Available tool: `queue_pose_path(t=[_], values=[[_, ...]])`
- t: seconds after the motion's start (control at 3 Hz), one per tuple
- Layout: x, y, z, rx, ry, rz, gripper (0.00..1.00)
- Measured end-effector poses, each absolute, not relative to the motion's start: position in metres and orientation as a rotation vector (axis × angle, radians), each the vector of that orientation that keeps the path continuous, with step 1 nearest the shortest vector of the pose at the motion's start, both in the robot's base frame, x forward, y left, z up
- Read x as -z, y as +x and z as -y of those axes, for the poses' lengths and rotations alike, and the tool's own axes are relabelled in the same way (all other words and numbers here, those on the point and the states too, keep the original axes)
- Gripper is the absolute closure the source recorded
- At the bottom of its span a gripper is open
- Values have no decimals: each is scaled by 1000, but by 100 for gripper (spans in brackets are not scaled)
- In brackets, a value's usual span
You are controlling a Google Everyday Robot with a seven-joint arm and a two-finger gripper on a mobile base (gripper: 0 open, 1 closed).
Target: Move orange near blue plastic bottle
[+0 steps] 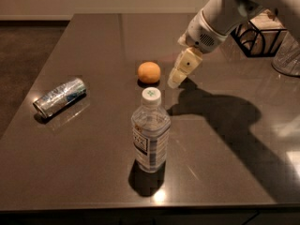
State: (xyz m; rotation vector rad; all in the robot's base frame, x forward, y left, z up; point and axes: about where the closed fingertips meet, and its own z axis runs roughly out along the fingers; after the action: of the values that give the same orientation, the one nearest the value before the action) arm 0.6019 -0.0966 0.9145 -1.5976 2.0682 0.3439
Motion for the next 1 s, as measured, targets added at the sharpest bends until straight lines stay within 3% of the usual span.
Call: queue_pose_path(t=[1.0], values=[[-877,633,41,-431,-1656,-2032,0]])
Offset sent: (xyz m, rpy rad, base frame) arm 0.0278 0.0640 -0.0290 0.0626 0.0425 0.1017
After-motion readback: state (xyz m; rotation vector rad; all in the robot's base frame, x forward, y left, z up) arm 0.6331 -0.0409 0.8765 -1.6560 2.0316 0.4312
